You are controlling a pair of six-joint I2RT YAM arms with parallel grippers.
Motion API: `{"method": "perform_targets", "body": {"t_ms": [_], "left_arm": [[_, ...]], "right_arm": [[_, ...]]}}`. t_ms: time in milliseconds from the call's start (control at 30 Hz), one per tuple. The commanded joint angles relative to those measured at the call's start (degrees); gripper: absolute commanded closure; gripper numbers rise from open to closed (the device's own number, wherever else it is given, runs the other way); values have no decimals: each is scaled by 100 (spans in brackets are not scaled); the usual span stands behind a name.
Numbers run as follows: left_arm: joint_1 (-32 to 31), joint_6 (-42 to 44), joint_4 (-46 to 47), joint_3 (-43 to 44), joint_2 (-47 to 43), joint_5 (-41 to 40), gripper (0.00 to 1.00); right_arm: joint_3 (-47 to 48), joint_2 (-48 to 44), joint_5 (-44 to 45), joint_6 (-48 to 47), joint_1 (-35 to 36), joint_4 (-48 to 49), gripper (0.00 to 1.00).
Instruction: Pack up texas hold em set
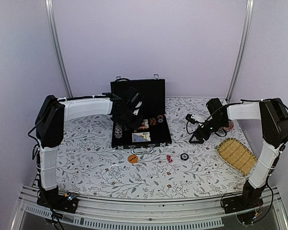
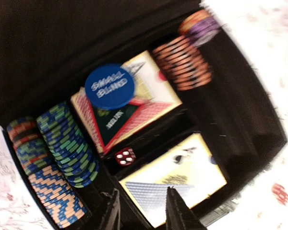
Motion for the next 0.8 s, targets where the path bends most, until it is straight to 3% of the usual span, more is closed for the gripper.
{"method": "perform_targets", "body": {"t_ms": [0, 333, 767], "left_arm": [[-376, 655, 117, 60, -569, 433, 65], [-1211, 1551, -26, 209, -62, 1744, 64], [-1617, 1572, -482, 1341, 1331, 1653, 65]], "right_arm": [[165, 83, -141, -30, 33, -50, 26], [220, -35, 37, 122, 34, 49, 27], [202, 6, 254, 163, 30, 90, 27]]}}
